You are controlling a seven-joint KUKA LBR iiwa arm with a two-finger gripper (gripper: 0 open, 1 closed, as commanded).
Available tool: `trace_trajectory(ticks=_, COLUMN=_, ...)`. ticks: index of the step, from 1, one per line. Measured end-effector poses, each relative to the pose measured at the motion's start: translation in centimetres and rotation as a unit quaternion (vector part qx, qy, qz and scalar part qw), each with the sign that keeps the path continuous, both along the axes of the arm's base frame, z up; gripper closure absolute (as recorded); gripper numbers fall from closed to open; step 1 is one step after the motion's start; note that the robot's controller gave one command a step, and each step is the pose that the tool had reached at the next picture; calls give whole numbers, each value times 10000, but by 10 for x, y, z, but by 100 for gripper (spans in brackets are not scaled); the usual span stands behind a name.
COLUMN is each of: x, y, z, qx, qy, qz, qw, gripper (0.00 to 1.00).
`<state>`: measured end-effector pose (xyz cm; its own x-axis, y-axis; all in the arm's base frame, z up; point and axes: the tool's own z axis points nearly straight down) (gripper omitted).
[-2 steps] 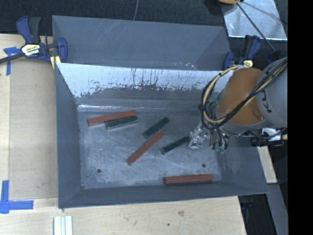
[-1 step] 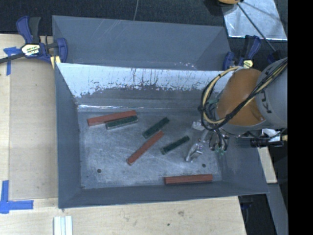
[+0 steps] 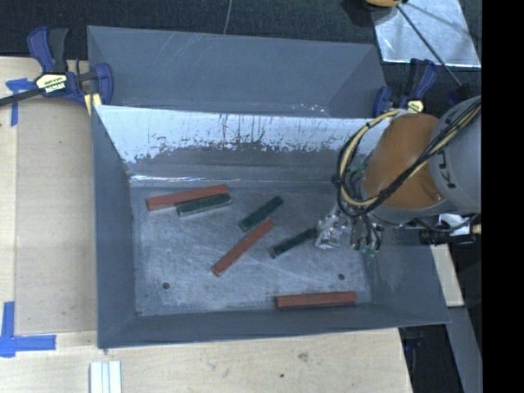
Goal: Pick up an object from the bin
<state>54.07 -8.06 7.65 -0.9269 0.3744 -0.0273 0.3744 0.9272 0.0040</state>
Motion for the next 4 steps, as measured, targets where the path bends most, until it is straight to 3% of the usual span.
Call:
trace_trajectory(ticks=1, x=-2, y=1, z=-2, qx=9, qy=39, qz=3, qw=10000, gripper=0)
trace_trajectory(ticks=2, x=0, y=0, z=0, qx=1, qy=-1, qz=2, qw=10000, gripper=100)
trace_trajectory(ticks=3, x=-2, y=1, z=-2, qx=10, qy=40, qz=6, qw=10000, gripper=0)
trace_trajectory(ticks=4, x=0, y=0, z=0, qx=1, qy=-3, qz=3, qw=10000, gripper=100)
